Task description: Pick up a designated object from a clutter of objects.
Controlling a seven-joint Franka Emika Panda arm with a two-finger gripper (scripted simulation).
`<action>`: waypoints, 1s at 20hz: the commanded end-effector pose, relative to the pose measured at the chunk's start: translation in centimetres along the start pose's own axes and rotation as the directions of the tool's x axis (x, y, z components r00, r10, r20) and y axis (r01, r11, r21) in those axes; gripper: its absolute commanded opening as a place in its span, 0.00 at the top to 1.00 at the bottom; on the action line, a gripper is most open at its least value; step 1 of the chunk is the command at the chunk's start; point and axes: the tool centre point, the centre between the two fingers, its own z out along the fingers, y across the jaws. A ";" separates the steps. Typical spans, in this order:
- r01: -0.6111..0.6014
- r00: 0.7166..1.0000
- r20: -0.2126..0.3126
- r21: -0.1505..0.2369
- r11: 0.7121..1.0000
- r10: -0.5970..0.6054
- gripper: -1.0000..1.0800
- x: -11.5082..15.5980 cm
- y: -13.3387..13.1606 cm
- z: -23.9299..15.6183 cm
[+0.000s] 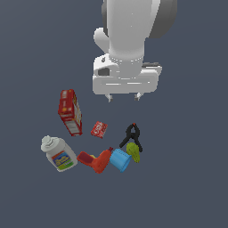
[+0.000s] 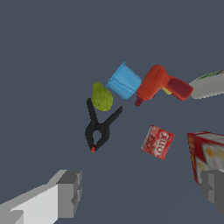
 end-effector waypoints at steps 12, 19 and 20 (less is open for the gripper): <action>0.048 0.999 -0.012 -0.005 0.999 -0.048 0.04 0.8 -2.1 0.2; 0.035 0.999 -0.011 -0.002 0.999 -0.035 0.04 1.0 -2.2 1.1; 0.031 0.999 -0.011 -0.002 1.000 -0.031 0.04 1.1 -2.3 1.5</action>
